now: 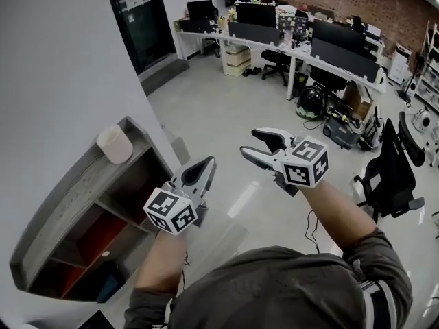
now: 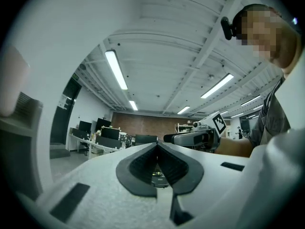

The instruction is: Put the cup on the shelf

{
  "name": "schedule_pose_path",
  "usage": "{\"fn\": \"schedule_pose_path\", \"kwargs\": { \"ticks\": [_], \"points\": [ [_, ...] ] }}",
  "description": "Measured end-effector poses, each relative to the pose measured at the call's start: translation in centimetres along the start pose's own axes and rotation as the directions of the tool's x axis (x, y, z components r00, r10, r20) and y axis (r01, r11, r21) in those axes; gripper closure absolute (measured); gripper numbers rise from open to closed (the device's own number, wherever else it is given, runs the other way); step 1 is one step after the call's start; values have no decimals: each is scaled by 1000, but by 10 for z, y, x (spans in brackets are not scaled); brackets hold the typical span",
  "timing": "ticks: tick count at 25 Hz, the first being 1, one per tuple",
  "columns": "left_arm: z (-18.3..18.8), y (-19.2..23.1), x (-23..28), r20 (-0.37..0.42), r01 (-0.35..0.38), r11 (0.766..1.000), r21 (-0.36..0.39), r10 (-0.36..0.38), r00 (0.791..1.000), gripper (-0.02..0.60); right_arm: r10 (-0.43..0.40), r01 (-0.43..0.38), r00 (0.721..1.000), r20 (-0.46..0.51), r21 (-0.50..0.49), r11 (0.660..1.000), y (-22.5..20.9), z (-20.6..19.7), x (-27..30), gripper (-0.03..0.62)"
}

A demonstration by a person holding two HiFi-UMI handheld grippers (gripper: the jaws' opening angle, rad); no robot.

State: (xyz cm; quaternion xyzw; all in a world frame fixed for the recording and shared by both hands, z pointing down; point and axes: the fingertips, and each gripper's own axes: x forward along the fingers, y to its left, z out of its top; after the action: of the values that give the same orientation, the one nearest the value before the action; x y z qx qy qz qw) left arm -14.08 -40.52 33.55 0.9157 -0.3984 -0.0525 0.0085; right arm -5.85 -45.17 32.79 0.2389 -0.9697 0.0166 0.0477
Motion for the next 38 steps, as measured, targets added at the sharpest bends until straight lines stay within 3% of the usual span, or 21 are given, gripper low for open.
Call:
{"fn": "schedule_pose_path", "kwargs": {
  "ticks": [8, 14, 19, 27, 38],
  "points": [
    [-42, -72, 86, -26, 116, 993, -32, -117, 993, 583, -141, 141, 990, 4, 26, 990, -68, -45, -127, 444],
    [-73, -116, 120, -36, 160, 985, -63, -162, 986, 583, -210, 210, 978, 4, 36, 977, -86, -77, -194, 498],
    [-101, -148, 131, -37, 174, 980, -94, -178, 983, 583, -273, 273, 962, -9, 48, 961, -96, -110, -237, 590],
    [-130, -166, 130, -51, 177, 976, -130, -185, 982, 583, -317, 317, 948, -16, 55, 947, -97, -140, -266, 603],
    [-126, -165, 116, -60, 186, 974, -130, -195, 979, 583, -324, 324, 946, -2, 50, 945, -88, -133, -260, 603]
  ]
}}
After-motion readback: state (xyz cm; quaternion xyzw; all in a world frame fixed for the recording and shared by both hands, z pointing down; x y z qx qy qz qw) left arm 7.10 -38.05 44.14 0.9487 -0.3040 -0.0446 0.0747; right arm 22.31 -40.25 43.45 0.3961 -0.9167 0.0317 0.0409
